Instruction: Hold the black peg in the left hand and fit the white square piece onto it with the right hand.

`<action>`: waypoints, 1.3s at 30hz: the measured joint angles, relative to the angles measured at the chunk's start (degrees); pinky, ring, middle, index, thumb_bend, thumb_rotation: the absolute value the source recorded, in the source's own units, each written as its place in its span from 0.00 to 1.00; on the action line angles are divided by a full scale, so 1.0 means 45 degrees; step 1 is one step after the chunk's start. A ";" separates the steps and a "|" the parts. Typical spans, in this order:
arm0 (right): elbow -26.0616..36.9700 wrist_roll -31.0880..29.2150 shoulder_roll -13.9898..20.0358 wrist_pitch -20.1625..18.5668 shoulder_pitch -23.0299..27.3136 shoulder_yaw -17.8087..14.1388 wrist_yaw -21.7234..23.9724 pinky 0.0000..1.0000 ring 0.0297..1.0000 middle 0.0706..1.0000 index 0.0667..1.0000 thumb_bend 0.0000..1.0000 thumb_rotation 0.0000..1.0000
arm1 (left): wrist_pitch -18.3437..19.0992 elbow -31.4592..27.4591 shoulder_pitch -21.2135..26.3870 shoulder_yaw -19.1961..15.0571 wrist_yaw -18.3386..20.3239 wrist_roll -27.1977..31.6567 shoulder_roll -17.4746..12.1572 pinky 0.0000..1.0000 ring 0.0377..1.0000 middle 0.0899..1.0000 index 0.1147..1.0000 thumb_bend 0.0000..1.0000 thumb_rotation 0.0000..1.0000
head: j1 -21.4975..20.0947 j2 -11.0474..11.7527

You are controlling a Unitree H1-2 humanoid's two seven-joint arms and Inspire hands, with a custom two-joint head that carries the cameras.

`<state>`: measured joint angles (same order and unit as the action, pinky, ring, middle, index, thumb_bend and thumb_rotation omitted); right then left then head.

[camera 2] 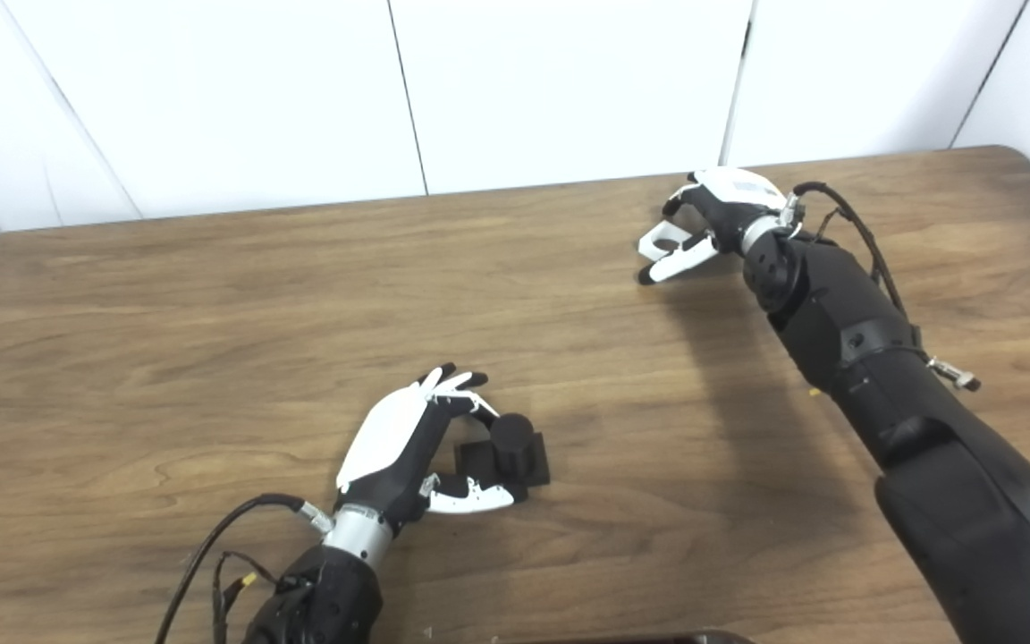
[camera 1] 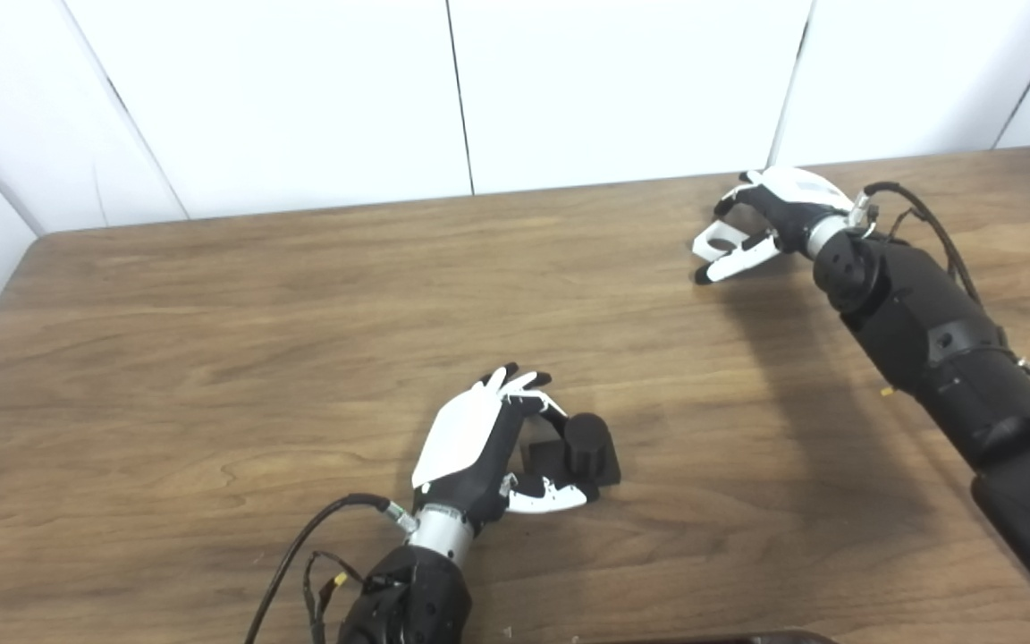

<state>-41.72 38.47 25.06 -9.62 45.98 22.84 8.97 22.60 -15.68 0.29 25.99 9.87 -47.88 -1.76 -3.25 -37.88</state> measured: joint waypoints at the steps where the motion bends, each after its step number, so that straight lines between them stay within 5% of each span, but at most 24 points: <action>1: 0.0008 0.0005 0.0004 0.0000 -0.0001 0.0004 0.0000 1.00 1.00 1.00 0.78 0.88 0.44 | 0.0000 0.0000 0.0000 0.0000 0.0000 0.0000 0.0000 1.00 1.00 0.89 0.42 0.51 0.08 | 0.0000 -0.0019; 39: 0.0633 0.0327 0.0452 -0.0066 -0.0209 0.0116 -0.0185 1.00 1.00 0.95 0.56 0.85 0.35 | -0.0005 0.0032 0.0052 -0.0044 0.0025 0.0043 0.0010 1.00 1.00 0.90 0.42 0.51 0.08 | -0.0156 -0.0098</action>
<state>-38.87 39.94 27.10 -9.92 45.04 23.37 8.14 22.58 -15.53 0.52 25.79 9.99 -47.69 -1.71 -3.96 -38.32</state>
